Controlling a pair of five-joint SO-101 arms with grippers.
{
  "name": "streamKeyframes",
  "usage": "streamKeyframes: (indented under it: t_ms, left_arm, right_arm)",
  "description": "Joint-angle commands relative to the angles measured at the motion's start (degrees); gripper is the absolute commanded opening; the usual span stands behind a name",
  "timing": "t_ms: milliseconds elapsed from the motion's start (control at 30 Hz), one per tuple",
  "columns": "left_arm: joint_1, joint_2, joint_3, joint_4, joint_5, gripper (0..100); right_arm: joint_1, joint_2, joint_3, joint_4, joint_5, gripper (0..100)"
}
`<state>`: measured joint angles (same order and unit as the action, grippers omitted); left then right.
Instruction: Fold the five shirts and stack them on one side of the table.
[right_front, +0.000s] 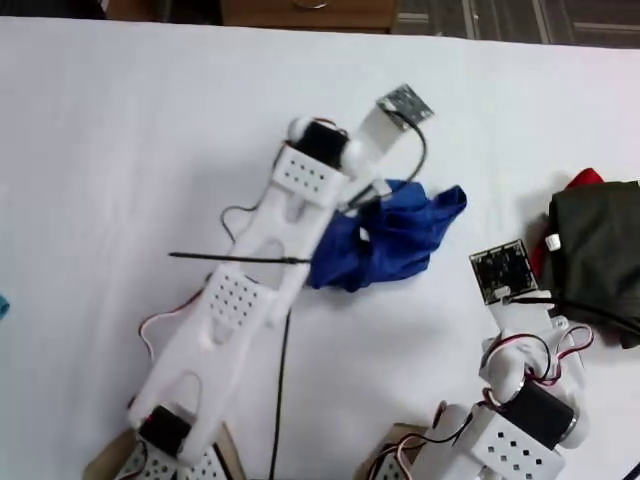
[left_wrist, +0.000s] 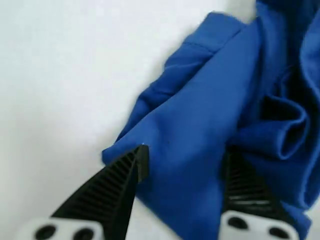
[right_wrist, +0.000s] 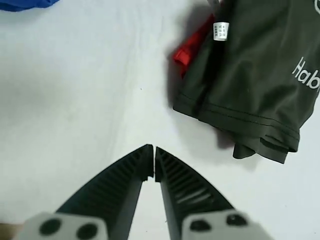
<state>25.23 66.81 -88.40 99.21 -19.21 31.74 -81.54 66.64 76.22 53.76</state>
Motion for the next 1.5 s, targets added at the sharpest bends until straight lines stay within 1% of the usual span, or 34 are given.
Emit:
streamKeyframes:
  t_ms: [0, 133, 267, 400, 500, 667, 767, 1000, 1300, 1467]
  left_arm:
    - [4.22, -0.62, -2.33, 1.14, 0.62, 25]
    - [7.74, -0.62, -2.33, 2.9, 2.46, 25]
    - [8.18, -1.14, -2.33, 3.08, 2.64, 25]
    - [7.91, -4.66, -1.98, 3.16, 2.29, 25]
    - [5.54, -6.86, -1.8, 2.9, 2.11, 25]
    - [-1.93, -5.19, -2.24, 1.85, 2.2, 25]
    - [-2.99, -3.96, -1.8, 1.41, 2.2, 25]
    - [0.79, -2.2, -1.8, 1.32, 2.46, 25]
    - [10.99, 0.53, -1.71, 3.08, 2.55, 25]
    - [12.13, -2.02, -2.68, 3.16, 2.55, 25]
  right_arm:
    - [-0.31, -0.22, -0.35, -0.31, 0.18, 2.2]
    - [0.04, -0.22, -0.35, -0.31, 0.0, 2.2]
    - [3.65, -0.13, -0.35, -3.38, -0.18, 2.2]
    - [6.29, 0.22, -0.26, -5.58, 0.18, 2.2]
    - [6.29, 0.22, -0.26, -5.58, 0.18, 2.2]
    - [5.85, 0.22, -0.26, -5.58, 0.18, 2.2]
    - [5.85, 0.22, -0.26, -5.58, 0.18, 2.2]
    - [5.85, 0.22, -0.26, -5.41, 0.18, 2.2]
    - [6.29, 0.22, -0.26, -5.58, 0.18, 2.2]
    - [6.29, 0.22, -0.26, -5.58, 0.09, 2.2]
